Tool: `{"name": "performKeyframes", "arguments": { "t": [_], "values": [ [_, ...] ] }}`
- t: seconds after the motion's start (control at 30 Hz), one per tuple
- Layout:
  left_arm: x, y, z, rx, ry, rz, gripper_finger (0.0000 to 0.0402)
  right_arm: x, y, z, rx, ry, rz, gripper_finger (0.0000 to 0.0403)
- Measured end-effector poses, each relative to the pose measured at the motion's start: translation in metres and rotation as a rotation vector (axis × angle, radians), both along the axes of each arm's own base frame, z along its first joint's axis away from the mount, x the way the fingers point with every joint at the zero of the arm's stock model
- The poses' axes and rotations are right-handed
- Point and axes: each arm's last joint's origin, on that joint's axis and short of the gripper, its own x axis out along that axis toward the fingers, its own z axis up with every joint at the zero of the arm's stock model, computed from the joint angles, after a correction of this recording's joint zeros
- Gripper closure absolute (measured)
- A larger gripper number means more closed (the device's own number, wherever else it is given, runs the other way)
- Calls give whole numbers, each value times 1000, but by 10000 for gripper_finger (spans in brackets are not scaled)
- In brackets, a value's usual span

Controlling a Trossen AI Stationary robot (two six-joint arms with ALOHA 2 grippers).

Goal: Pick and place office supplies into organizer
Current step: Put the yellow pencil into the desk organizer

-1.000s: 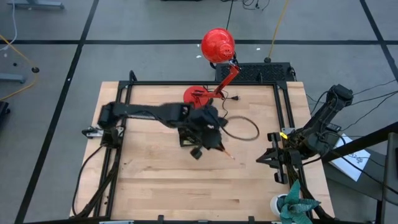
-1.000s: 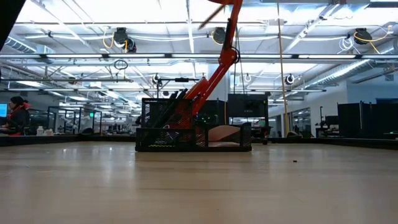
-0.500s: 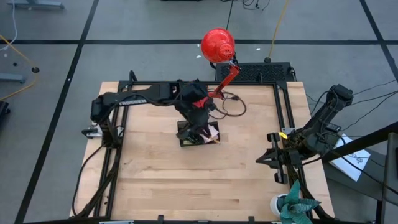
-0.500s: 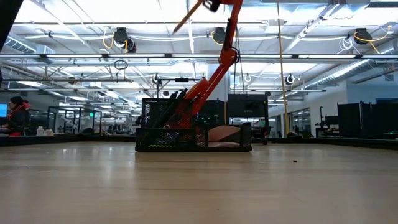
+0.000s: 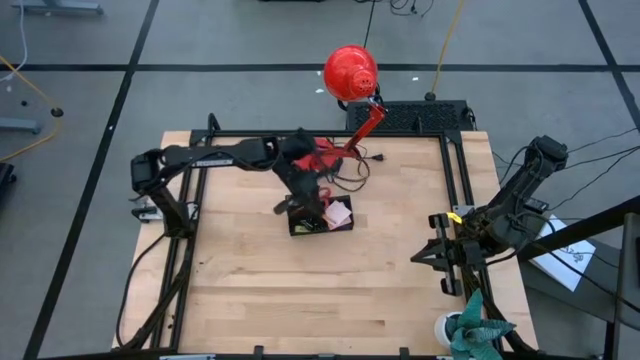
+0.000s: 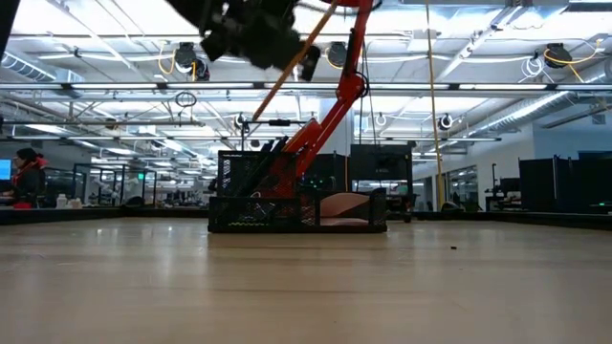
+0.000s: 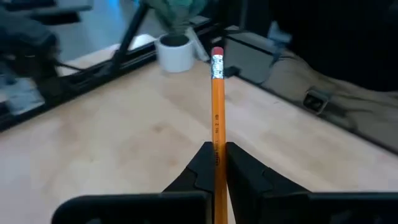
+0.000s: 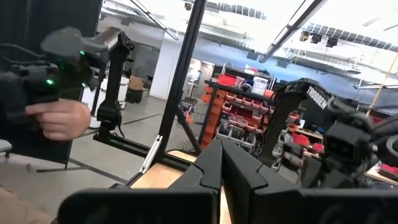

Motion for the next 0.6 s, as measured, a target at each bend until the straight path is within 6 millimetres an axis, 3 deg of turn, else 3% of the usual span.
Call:
{"name": "performKeyframes", "arguments": {
  "t": [0.23,0.47,0.6],
  "values": [
    [-23,16,-29,-22,-185,32,378,0,0,0,-20,-6,-5,403],
    [-44,22,-72,-61,-245,110,378,0,0,0,-18,-5,-9,403],
    [-56,22,-84,-104,-273,161,378,0,0,0,-18,-5,-8,403]
  ]
}}
